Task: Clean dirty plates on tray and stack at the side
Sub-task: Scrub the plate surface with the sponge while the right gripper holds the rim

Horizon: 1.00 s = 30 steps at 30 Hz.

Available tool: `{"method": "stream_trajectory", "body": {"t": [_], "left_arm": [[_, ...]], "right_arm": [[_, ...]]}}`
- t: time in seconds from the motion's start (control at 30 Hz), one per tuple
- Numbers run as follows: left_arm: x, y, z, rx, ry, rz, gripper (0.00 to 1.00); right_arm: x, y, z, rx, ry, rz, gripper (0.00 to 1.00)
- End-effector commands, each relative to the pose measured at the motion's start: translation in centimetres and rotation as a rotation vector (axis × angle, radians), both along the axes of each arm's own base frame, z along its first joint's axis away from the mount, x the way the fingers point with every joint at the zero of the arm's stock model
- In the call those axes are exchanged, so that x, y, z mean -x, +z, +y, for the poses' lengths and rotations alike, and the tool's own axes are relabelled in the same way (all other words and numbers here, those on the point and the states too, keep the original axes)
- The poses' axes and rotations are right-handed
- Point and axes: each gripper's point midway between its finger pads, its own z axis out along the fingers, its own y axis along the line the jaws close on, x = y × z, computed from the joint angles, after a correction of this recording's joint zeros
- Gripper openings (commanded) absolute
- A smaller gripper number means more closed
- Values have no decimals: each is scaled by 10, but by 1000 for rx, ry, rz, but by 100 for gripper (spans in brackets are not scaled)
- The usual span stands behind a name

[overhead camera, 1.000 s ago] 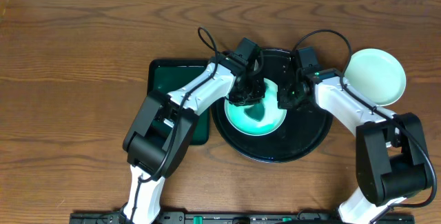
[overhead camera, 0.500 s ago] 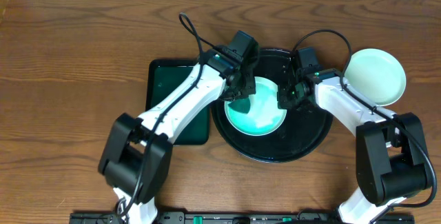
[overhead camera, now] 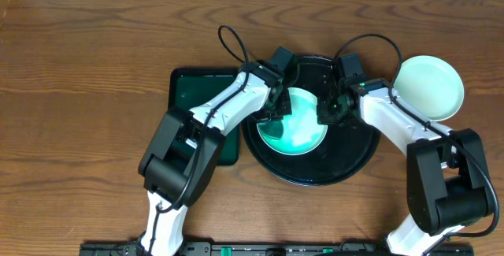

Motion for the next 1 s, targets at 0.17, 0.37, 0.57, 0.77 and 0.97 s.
{"method": "stream_trajectory", "body": {"t": [0.17,0.37,0.57,0.77,0.97], "left_arm": [[39,-15,-72,296,-101,184,7],[21,31,-90,393,-128,101,7],[-7,67,-56,247,-65,-99,7],[-10,60,-10,5,-35,-153,7],[0,26,6,-83,-34,-100,7]], "right_arm": [[3,2,11,-18,32,-7,1],[3,2,12,-18,34,-8,1],[4,2,12,-18,37,-8,1],[3,2,12,-19,36,-10,1],[3,2,13,-19,37,-10,1]]}}
